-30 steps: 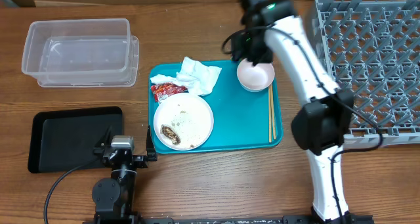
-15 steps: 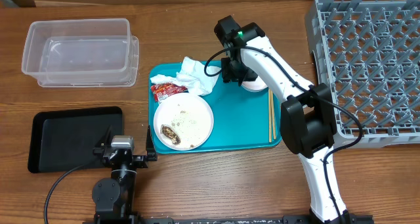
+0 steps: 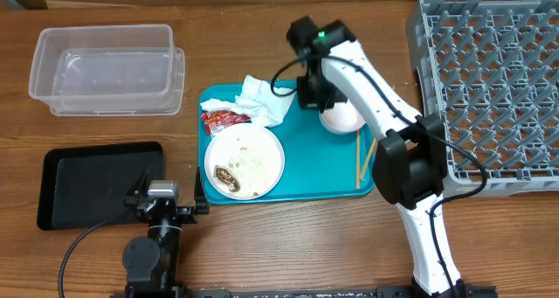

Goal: Sort waste into correct bins and load items into the dishwasher
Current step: 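Lift the pinkish-white bowl and carry it toward the rack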

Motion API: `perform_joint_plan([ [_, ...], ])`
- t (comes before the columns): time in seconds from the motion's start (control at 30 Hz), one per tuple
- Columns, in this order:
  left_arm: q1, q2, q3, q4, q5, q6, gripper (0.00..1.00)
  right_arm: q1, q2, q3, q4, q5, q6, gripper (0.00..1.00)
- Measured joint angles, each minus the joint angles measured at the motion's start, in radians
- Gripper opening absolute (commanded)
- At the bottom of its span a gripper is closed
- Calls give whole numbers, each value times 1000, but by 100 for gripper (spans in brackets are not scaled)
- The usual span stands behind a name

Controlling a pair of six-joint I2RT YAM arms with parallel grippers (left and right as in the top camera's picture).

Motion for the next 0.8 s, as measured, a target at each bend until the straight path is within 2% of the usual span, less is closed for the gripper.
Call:
perform_joint_plan([
  [0.17, 0, 0, 0, 0, 0, 0, 100, -79, 7, 356, -164, -11, -13, 4],
  [0.3, 0, 0, 0, 0, 0, 0, 100, -207, -23, 565, -167, -102, -63, 4],
  [0.53, 0, 0, 0, 0, 0, 0, 100, -550, -131, 644, -165, -246, -94, 4],
  [0.8, 0, 0, 0, 0, 0, 0, 100, -982, -123, 643, -82, -438, -101, 4],
])
